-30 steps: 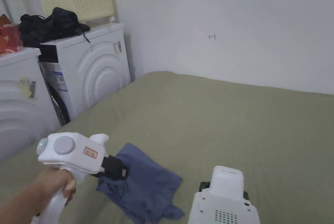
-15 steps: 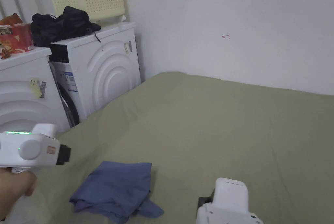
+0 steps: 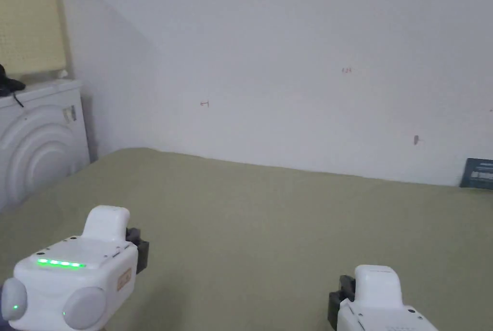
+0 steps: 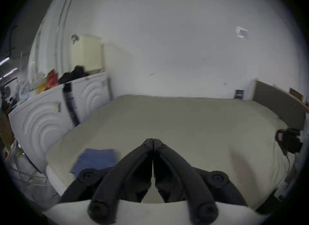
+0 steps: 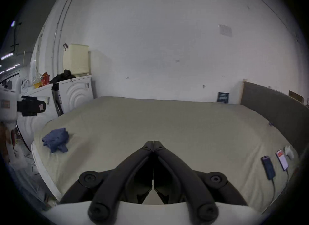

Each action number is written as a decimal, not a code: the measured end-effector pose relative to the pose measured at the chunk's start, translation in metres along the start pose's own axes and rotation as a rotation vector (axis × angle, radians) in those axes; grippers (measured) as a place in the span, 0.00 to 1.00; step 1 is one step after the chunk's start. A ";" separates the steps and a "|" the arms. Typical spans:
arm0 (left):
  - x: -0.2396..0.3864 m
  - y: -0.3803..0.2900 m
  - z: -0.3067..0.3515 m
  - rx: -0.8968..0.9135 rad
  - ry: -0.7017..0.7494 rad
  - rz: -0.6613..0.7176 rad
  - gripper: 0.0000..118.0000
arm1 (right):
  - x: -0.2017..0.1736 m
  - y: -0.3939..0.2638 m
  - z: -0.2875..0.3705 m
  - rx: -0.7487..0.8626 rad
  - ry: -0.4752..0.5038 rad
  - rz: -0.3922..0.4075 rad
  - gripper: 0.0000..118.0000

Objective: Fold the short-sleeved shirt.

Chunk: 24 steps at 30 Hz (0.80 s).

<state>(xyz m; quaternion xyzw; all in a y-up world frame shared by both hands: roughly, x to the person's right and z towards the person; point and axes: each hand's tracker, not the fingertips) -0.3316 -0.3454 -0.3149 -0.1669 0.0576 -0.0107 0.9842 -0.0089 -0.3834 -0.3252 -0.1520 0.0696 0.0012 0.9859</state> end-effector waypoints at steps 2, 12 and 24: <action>0.047 -0.006 0.015 0.059 -0.064 -0.037 0.03 | 0.032 -0.002 0.011 -0.034 -0.010 0.013 0.00; 0.164 -0.039 0.061 0.088 -0.063 -0.063 0.03 | 0.138 -0.038 0.086 -0.012 -0.208 0.146 0.00; 0.171 -0.018 0.072 0.124 -0.096 -0.020 0.03 | 0.162 -0.005 0.102 0.061 -0.301 0.047 0.00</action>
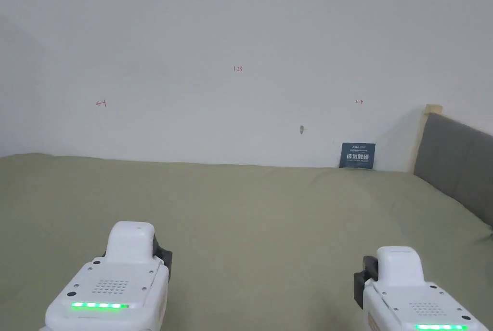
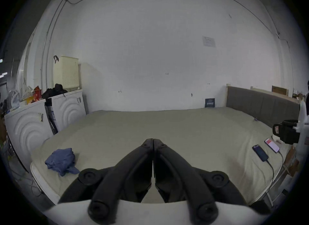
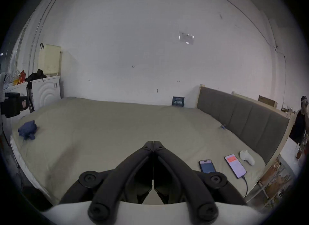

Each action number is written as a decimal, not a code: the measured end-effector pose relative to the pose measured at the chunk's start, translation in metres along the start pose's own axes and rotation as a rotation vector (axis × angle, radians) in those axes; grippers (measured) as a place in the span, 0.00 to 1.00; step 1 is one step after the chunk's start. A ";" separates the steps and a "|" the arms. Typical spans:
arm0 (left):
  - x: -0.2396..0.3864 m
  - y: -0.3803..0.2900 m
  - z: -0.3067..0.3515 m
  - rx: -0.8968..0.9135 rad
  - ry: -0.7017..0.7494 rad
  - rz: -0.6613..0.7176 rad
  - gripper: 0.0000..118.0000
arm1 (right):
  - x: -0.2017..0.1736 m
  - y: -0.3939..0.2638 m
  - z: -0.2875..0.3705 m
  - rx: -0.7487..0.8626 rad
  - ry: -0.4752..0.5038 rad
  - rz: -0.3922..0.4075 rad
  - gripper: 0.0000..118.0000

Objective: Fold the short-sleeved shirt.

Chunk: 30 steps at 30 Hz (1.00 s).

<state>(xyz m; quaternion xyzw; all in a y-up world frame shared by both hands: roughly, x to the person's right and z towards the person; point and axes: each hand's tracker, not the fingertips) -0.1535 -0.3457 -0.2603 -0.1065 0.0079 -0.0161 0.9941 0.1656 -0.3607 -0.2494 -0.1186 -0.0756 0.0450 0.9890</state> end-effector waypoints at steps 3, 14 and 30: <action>-0.006 0.007 -0.001 0.024 0.000 0.018 0.14 | -0.002 0.011 -0.002 0.039 0.006 -0.002 0.04; -0.018 0.006 -0.008 0.031 -0.005 0.071 1.00 | -0.023 0.010 -0.018 0.008 0.021 -0.016 1.00; -0.019 0.005 -0.008 0.024 -0.031 0.078 1.00 | -0.008 0.004 -0.017 0.031 0.072 -0.090 1.00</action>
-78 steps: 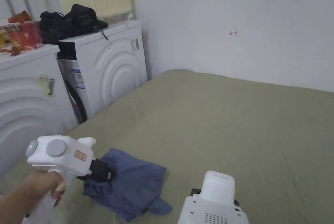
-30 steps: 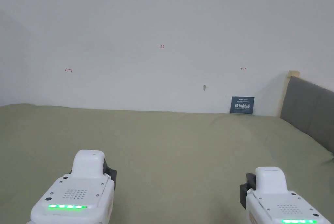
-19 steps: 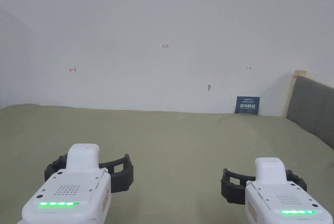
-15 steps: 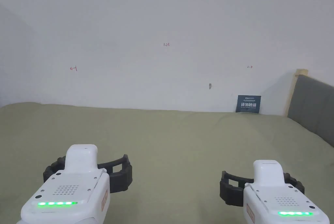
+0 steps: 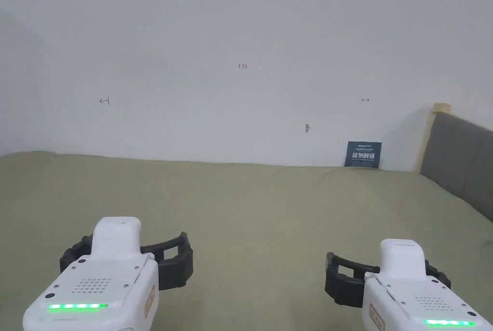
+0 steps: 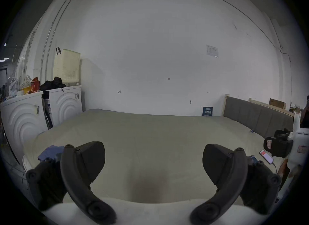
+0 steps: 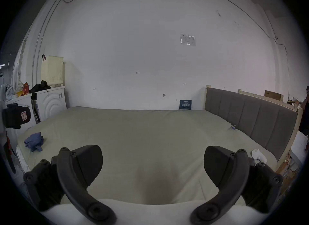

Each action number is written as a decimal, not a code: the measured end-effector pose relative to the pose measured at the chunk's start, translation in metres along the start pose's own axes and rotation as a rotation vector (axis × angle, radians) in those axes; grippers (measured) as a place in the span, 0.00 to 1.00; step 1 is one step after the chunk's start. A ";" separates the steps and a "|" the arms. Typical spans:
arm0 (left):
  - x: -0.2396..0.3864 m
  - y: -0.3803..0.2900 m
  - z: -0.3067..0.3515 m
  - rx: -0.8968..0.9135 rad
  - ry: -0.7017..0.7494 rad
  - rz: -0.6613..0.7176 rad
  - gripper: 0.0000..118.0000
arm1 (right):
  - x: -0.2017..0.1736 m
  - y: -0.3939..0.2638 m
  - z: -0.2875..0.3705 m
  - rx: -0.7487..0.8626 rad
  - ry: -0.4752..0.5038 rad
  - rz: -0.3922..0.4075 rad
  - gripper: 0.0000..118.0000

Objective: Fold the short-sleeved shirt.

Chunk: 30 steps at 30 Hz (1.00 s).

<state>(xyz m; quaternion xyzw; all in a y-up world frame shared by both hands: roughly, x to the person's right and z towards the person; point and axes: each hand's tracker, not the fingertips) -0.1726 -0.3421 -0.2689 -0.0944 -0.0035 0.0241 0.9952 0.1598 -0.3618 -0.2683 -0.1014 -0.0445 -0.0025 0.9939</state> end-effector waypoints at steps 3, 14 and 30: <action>0.001 0.001 -0.001 -0.008 0.018 -0.017 1.00 | 0.000 0.001 0.002 0.008 0.000 -0.005 1.00; 0.005 -0.002 -0.003 -0.018 0.021 -0.060 1.00 | 0.000 0.004 0.005 0.059 0.003 -0.011 1.00; -0.002 -0.006 -0.001 -0.024 0.017 -0.035 1.00 | -0.013 -0.002 0.004 0.034 0.015 0.033 1.00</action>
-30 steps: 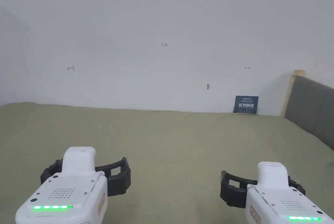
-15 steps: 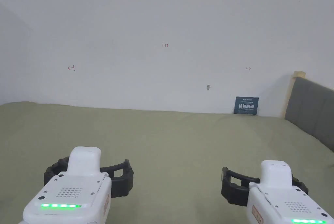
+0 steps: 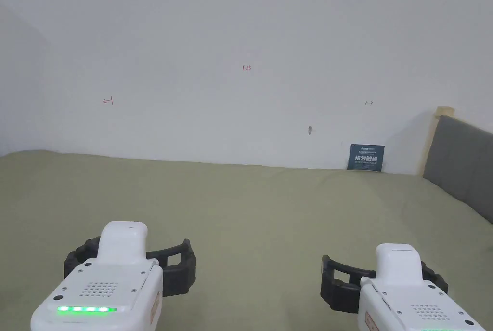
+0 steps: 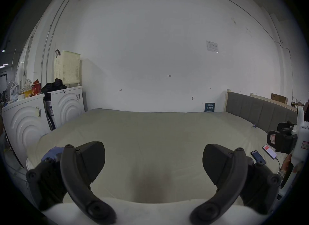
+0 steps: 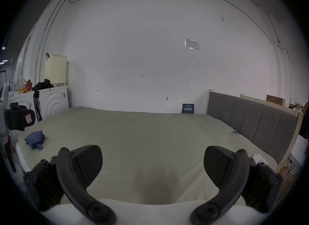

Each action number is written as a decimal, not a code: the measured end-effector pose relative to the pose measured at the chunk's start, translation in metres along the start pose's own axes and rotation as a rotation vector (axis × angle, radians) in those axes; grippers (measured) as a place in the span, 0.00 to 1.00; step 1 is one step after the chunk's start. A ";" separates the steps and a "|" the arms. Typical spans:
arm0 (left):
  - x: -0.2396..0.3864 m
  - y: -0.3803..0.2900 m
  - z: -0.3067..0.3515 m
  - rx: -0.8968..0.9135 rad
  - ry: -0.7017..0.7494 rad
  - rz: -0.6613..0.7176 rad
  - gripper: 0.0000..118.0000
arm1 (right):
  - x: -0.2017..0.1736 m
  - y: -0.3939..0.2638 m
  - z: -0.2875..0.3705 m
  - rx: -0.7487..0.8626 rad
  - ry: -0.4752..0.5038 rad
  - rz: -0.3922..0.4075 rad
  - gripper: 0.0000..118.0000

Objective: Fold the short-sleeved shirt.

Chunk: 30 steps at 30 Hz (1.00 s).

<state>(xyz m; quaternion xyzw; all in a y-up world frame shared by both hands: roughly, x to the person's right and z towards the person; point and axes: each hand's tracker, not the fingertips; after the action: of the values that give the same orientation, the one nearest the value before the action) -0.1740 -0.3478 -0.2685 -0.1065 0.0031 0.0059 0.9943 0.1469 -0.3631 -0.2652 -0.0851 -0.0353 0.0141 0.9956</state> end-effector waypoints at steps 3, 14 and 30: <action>-0.003 0.000 -0.001 -0.002 0.009 0.011 1.00 | -0.002 0.000 -0.002 -0.015 -0.081 0.041 1.00; -0.009 0.002 0.000 0.005 -0.001 -0.011 1.00 | 0.011 0.005 -0.009 0.022 -0.077 0.029 1.00; -0.015 0.017 -0.004 0.000 -0.011 0.006 1.00 | 0.021 0.018 -0.015 -0.006 -0.045 -0.075 1.00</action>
<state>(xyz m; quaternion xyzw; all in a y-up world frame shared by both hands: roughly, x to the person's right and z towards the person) -0.1895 -0.3322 -0.2761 -0.1062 -0.0019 0.0096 0.9943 0.1687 -0.3473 -0.2813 -0.0862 -0.0607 -0.0213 0.9942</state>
